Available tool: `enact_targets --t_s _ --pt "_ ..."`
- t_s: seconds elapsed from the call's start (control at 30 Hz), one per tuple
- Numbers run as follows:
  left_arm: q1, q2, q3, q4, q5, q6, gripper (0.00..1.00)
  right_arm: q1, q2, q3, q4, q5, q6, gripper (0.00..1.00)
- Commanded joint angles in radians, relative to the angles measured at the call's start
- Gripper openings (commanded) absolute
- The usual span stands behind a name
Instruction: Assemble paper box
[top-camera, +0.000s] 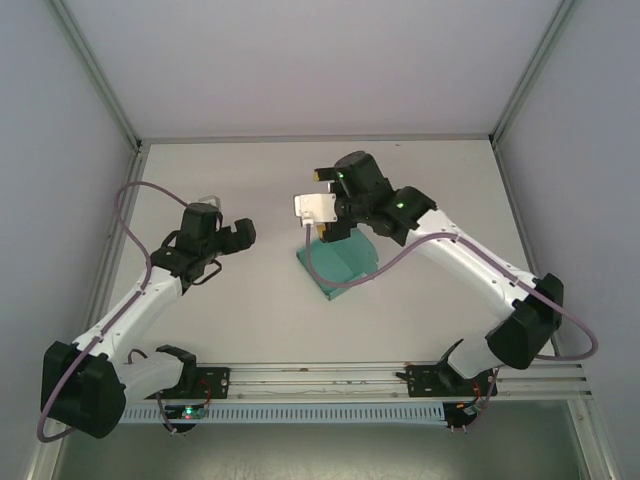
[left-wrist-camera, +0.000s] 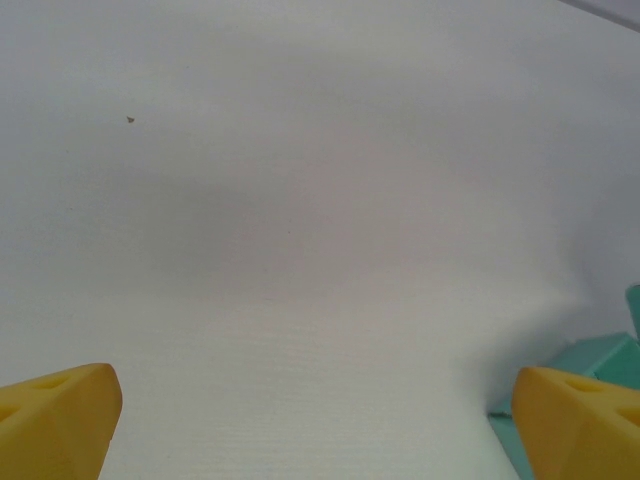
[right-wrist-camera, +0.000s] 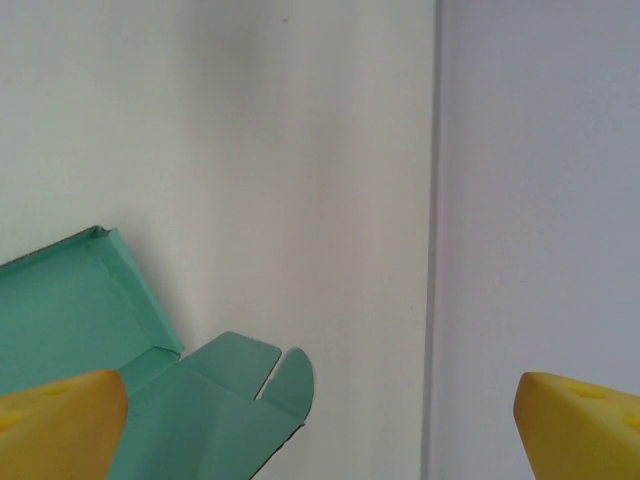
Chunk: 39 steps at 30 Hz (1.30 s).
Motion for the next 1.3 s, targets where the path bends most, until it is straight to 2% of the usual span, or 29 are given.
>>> enact_targets --t_s 0.0,0.07,0.17,0.2,0.3,0.4,0.53,0.6,0.67,0.77,1.0,1.07,1.17,1.27 --pt "0.008 0.023 0.05 0.043 0.032 0.027 1.0 -0.008 0.061 0.041 -0.012 -0.029 0.279 0.98" --pt "0.009 0.04 0.056 0.051 0.036 0.034 1.0 -0.027 0.0 0.021 0.036 0.001 0.525 0.98" --pt "0.009 0.077 0.071 0.07 0.071 0.065 1.0 -0.024 -0.166 -0.115 0.085 0.172 0.831 0.98" --pt "0.01 0.095 0.082 0.07 0.09 0.079 1.0 -0.032 -0.22 -0.161 0.066 0.172 0.914 0.98" --pt "0.01 0.153 0.122 0.081 0.156 0.127 1.0 -0.071 -0.346 -0.27 -0.066 0.092 1.088 0.98" --pt "0.009 0.211 0.161 0.092 0.18 0.138 1.0 -0.096 -0.435 -0.375 -0.173 0.117 1.222 0.96" --pt "0.009 0.274 0.201 0.085 0.215 0.155 1.0 -0.138 -0.473 -0.559 -0.117 -0.004 1.29 0.88" --pt "0.009 0.293 0.211 0.084 0.224 0.162 1.0 -0.159 -0.447 -0.616 -0.04 -0.057 1.295 0.79" --pt "0.009 0.306 0.221 0.078 0.24 0.172 1.0 -0.181 -0.399 -0.631 0.006 -0.11 1.28 0.65" --pt "0.01 0.315 0.236 0.07 0.259 0.191 1.0 -0.199 -0.332 -0.603 -0.005 -0.116 1.216 0.45" --pt "0.009 0.339 0.274 0.036 0.299 0.238 1.0 -0.233 -0.22 -0.541 0.062 -0.17 1.071 0.14" --pt "0.009 0.34 0.29 0.008 0.293 0.267 1.0 -0.242 -0.191 -0.504 0.027 -0.186 0.999 0.0" --pt "0.01 0.342 0.325 -0.05 0.331 0.358 1.0 -0.252 -0.154 -0.446 -0.035 -0.249 0.83 0.0" --pt "0.011 0.336 0.347 -0.114 0.408 0.496 1.0 -0.269 -0.104 -0.378 -0.12 -0.352 0.594 0.0"
